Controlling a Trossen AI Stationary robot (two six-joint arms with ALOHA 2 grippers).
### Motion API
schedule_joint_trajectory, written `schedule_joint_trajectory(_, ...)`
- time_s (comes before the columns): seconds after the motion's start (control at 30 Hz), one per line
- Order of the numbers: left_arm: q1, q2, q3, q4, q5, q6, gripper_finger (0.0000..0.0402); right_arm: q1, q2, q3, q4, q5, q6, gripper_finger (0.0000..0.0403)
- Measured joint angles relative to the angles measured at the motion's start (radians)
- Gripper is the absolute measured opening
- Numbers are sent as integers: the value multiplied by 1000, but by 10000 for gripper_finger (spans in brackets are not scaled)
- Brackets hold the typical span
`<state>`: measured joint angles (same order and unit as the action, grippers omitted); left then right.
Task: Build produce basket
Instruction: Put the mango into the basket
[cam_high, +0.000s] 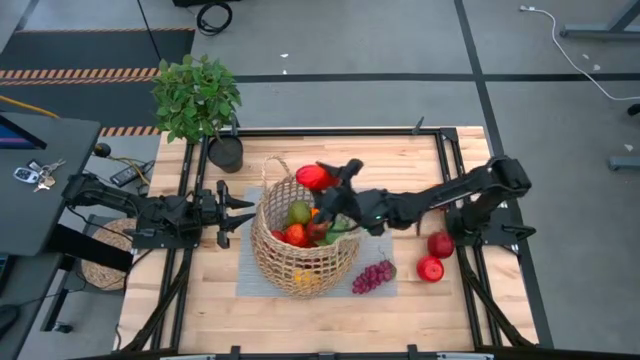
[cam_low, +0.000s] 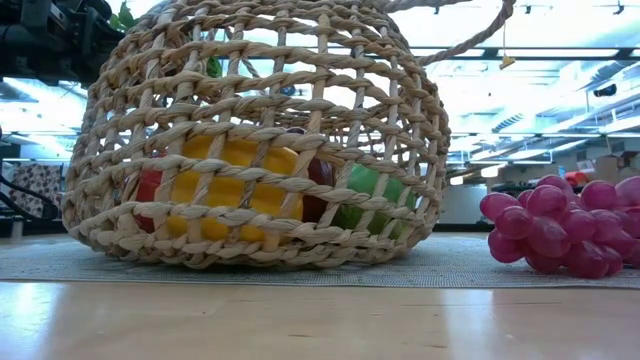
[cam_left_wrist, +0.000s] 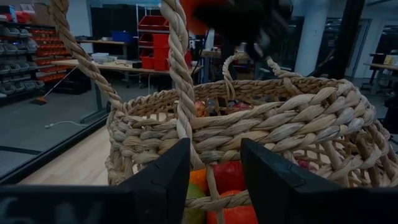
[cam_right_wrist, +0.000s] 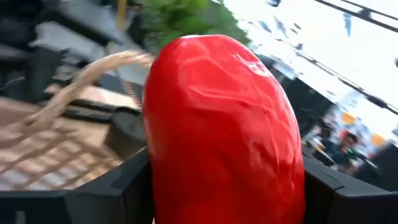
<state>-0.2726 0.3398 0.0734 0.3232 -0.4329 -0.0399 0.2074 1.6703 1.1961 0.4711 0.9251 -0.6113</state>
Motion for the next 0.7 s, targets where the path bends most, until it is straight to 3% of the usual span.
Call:
schedule_joint_trajectory(0.3,0,0,0,0,0,0,150,-8,146,0,-3,-112,-37,268)
schedule_joint_trajectory(0.7,0,0,0,0,0,0,152,-65,162,-1,-231,-423,189,268)
